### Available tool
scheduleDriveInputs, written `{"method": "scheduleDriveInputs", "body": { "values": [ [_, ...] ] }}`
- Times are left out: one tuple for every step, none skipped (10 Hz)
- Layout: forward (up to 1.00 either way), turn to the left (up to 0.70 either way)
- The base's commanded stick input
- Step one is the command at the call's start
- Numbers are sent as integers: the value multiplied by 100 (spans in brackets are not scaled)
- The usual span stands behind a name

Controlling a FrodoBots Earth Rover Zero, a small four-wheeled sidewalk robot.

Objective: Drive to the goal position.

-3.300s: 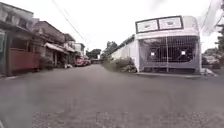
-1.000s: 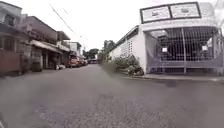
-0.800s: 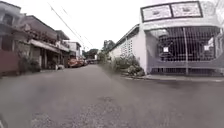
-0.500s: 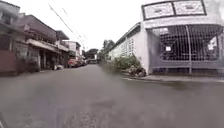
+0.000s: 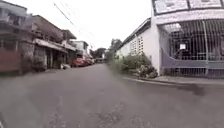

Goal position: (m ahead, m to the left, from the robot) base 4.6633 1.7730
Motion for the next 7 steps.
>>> {"method": "scheduleDriveInputs", "body": {
  "values": [
    [45,0],
    [47,0],
    [47,0],
    [48,0],
    [47,0],
    [45,0],
    [45,0]
  ]
}}
